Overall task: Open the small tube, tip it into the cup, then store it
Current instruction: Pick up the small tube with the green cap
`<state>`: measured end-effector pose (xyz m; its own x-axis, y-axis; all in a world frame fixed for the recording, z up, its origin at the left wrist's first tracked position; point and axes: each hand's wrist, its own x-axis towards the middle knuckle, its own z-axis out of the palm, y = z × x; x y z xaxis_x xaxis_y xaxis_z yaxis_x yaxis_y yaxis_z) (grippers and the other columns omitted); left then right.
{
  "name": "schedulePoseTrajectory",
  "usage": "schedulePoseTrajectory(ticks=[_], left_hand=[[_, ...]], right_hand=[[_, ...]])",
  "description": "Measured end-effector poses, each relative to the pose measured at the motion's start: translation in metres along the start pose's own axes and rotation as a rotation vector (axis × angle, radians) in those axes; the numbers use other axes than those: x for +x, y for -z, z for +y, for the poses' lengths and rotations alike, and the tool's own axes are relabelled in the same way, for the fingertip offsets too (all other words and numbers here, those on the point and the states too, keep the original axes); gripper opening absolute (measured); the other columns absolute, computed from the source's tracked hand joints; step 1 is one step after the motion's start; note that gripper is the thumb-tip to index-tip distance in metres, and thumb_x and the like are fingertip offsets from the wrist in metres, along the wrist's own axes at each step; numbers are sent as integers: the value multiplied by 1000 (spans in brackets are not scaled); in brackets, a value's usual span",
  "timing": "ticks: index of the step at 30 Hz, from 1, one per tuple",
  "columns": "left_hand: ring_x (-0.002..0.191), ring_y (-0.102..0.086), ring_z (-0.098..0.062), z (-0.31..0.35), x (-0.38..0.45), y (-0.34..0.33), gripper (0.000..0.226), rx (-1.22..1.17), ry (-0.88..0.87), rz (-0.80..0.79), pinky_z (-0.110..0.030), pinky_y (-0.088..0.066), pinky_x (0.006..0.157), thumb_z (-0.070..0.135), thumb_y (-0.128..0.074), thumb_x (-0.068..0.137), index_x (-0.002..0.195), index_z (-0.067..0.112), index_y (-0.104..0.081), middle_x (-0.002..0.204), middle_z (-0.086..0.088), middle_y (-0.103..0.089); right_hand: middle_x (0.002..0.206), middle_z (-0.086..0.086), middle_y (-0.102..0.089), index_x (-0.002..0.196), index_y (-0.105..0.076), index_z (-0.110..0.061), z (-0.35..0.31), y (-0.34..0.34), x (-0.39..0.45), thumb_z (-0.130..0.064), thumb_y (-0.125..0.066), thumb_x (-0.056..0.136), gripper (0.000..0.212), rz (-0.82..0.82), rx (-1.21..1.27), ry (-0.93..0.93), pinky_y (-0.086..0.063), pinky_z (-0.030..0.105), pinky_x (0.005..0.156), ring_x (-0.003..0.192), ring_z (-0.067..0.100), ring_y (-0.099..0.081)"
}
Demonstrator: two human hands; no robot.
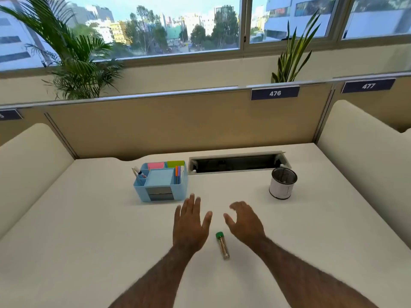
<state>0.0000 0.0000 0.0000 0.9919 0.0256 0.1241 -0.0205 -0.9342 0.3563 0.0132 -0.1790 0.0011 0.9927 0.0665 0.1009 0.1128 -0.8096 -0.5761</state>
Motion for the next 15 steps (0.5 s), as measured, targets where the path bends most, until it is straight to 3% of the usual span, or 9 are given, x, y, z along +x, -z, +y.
schedulePoseTrajectory(ticks=[5, 11, 15], left_hand=[[150, -8, -15, -13, -26, -28, 63, -9, 9, -180, -33, 1, 119, 53, -22, 96, 151, 24, -20, 163, 4, -14], [147, -18, -14, -14, -40, -46, 54, -97, -45, -285, -27, -6, 117, 36, -33, 98, 150, 24, -26, 159, 6, -27], [145, -25, -16, -10, -44, -57, 51, -199, -3, -326, -23, -11, 115, 29, -35, 98, 149, 23, -30, 154, 6, -36]], right_hand=[[112, -3, -59, 108, -55, -20, 10, -29, -31, -48, -58, 86, 36, -229, -2, -150, -50, 33, 84, 101, 16, -59], [103, -7, -56, 101, -52, -23, 18, -47, -49, -63, -61, 75, 49, -304, -59, -218, -44, 29, 73, 94, 14, -57], [100, -7, -57, 97, -55, -24, 16, -56, -49, -61, -58, 78, 42, -283, -59, -230, -44, 29, 70, 93, 14, -57]])
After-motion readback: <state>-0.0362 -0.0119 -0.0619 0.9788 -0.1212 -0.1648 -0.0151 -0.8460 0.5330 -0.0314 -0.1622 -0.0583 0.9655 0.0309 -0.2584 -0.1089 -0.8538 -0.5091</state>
